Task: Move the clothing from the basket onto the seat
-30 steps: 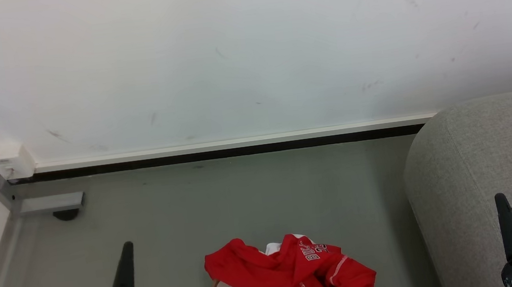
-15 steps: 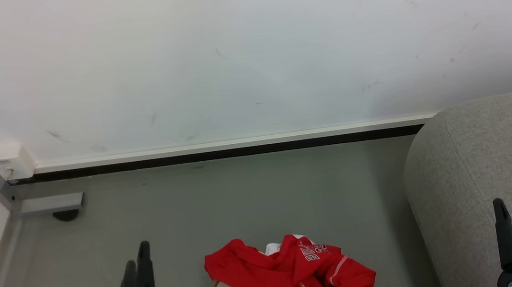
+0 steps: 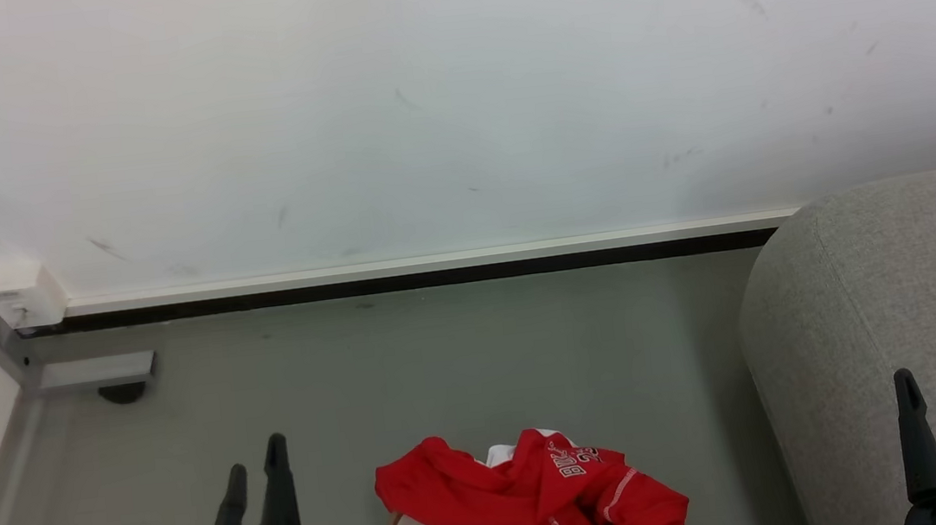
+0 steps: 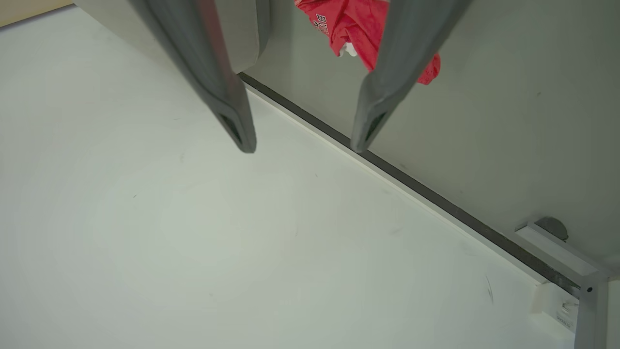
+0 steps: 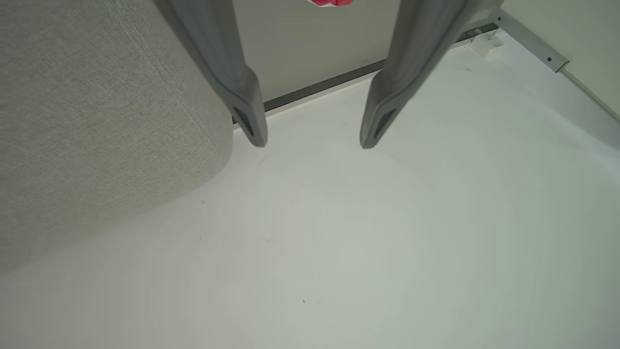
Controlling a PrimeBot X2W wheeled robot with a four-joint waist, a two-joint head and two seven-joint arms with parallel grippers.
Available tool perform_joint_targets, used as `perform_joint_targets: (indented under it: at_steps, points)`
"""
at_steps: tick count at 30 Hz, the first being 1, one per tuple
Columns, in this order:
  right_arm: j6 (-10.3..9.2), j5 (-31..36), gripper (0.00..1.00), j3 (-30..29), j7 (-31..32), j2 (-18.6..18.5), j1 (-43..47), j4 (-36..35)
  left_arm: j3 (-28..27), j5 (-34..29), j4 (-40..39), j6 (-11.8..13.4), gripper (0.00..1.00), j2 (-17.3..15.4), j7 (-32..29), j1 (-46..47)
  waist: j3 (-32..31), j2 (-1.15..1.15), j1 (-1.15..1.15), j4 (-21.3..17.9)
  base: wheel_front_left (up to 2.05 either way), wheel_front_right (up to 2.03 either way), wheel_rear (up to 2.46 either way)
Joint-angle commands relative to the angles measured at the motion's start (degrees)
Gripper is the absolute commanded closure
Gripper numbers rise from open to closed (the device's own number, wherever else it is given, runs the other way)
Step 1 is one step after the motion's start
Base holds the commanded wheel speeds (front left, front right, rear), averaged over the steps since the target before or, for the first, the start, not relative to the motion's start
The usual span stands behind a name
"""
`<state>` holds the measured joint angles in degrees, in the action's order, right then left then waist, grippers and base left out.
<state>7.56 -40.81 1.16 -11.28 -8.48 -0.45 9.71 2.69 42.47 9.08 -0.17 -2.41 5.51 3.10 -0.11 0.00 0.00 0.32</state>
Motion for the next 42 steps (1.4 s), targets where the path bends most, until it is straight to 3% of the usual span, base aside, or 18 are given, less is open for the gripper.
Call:
perform_joint_targets:
  at_steps: [1,42]
  points:
    - [-0.06,2.6,0.00,-0.7,-0.5,0.1,0.1,-0.6,0.2,-2.4,-0.8,0.1,0.00,-0.5,0.7,0.2,0.0,0.00,0.00,0.0,0.00,0.00,0.00]
    - [-0.11,28.9,0.00,-5.2,-2.7,3.7,1.4,2.8,2.5,-28.0,0.0,-0.3,0.00,-0.7,6.4,-1.0,-0.3,0.00,0.00,-0.2,0.00,0.00,0.00]
